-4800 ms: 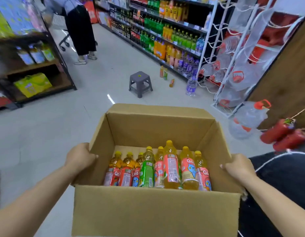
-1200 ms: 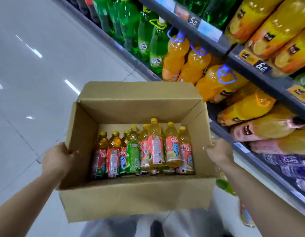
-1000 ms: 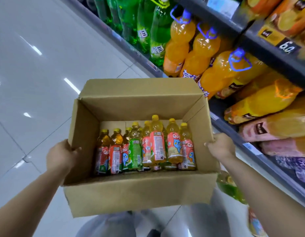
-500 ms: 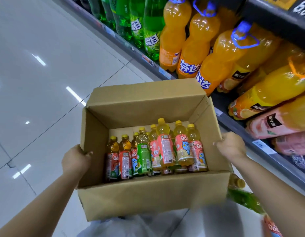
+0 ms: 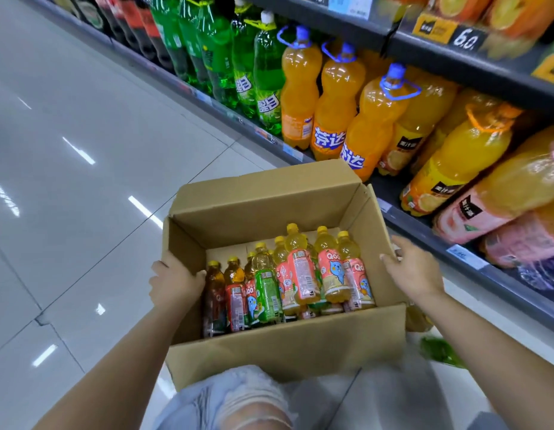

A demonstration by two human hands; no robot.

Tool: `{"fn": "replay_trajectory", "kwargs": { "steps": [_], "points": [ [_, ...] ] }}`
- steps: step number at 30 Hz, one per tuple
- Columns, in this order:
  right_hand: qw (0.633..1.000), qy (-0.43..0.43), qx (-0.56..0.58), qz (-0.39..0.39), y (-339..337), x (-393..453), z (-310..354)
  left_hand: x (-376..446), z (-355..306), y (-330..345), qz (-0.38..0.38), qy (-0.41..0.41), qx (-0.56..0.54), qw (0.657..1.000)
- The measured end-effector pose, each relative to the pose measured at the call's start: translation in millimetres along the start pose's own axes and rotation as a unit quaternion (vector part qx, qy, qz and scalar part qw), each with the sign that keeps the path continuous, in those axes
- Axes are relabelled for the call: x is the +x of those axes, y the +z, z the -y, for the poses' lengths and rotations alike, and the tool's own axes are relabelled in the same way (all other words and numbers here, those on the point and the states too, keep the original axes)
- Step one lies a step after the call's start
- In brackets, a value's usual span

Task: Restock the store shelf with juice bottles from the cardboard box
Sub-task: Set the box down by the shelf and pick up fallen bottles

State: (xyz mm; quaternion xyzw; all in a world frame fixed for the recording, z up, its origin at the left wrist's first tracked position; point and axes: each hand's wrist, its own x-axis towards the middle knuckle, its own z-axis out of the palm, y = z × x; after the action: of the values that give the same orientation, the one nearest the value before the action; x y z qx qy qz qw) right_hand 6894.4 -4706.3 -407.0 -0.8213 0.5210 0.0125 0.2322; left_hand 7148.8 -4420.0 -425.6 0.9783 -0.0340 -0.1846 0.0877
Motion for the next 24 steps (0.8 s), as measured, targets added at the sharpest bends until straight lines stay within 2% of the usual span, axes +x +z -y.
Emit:
{"fn": "replay_trajectory", "kwargs": {
  "steps": [3, 8, 15, 20, 24],
  "points": [
    [0.999, -0.04, 0.026, -0.002, -12, -22, 5, -8, -10, -12, -0.013, 0.033, -0.017, 0.999],
    [0.996, -0.079, 0.037, 0.019, -40, -63, 13, -53, -40, -38, -0.03, 0.181, -0.028, 0.983],
    [0.987, -0.149, 0.054, -0.04, -118, -131, 18, -167, -95, -94, -0.064, 0.35, -0.105, 0.929],
    [0.981, -0.157, 0.054, -0.095, -168, -184, -25, -256, -115, -96, -0.038, 0.44, -0.136, 0.887],
    [0.982, -0.104, 0.072, -0.139, -194, -220, -84, -309, -133, -77, -0.007, 0.483, -0.127, 0.866]
  ]
}}
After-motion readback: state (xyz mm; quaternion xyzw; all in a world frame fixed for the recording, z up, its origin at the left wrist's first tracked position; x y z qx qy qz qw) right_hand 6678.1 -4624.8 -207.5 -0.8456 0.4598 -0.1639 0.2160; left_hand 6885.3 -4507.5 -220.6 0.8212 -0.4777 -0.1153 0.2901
